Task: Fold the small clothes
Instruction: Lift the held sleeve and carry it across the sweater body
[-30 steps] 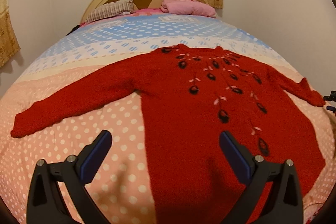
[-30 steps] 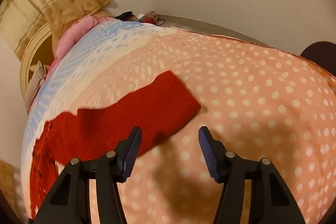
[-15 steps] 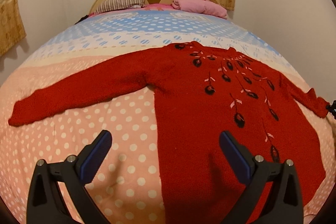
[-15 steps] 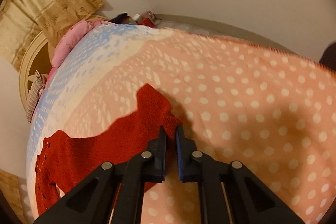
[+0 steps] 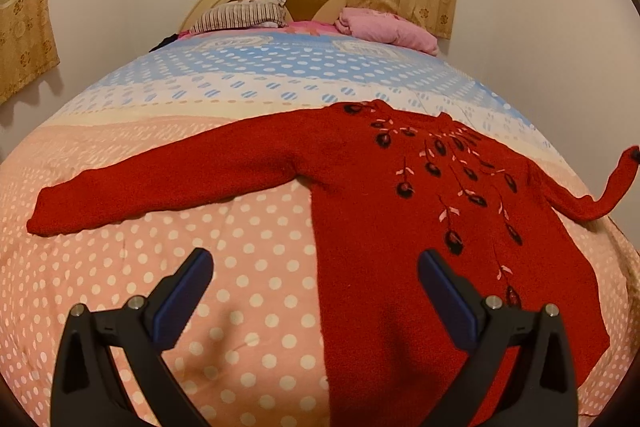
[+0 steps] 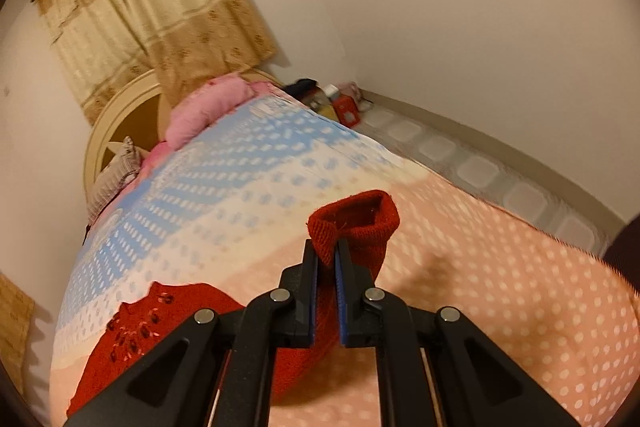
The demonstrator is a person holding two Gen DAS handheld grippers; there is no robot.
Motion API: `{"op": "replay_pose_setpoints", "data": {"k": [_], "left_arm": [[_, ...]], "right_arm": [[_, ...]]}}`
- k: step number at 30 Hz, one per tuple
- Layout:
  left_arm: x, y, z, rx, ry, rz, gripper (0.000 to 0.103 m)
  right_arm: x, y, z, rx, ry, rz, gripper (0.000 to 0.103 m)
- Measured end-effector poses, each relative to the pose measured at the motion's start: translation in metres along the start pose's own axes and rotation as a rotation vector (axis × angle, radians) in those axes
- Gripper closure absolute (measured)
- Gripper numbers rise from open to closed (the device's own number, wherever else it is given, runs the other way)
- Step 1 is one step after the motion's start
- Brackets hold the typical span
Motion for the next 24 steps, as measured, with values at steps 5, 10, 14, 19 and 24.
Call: {"op": "replay_pose_setpoints", "data": {"k": [5,10,14,19,24], "left_arm": [[0.0,-0.009,-0.001,0.004,0.004,-0.022,0.0],[0.001,-0.018,-0.003,0.0,0.011,-0.048,0.0],[-0.001,-0.022,-0.003,-0.006,0.01,-0.064,0.0],[-0.004,-0.028,-0.003,-0.014,0.012,-0.081,0.0],[-0.007,-0.038,-0.004,-0.017,0.014,-0.106,0.0]], "right_arm": [[0.005,-0.043,-0.01,0.044,0.024,-0.053,0.096],[0.007,-0.095,-0.018,0.101,0.039,-0.117,0.096],[0.007,-0.141,-0.028,0.146,0.057,-0.183,0.096],[-0.002,-0.209,-0.042,0.212,0.076,-0.27,0.096],[-0.027,-0.281,-0.05,0.284,0.076,-0.372,0.096]]}}
Point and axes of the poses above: each gripper's, at about its wrist camera, not at the fingertips, and z roughly the way its jaws point, y to its right, x to its top, the point moved 7 cm from there along z, roughly the way its jaws point, and after that the axes turned 7 degrees about z, right-handed, at the moved point
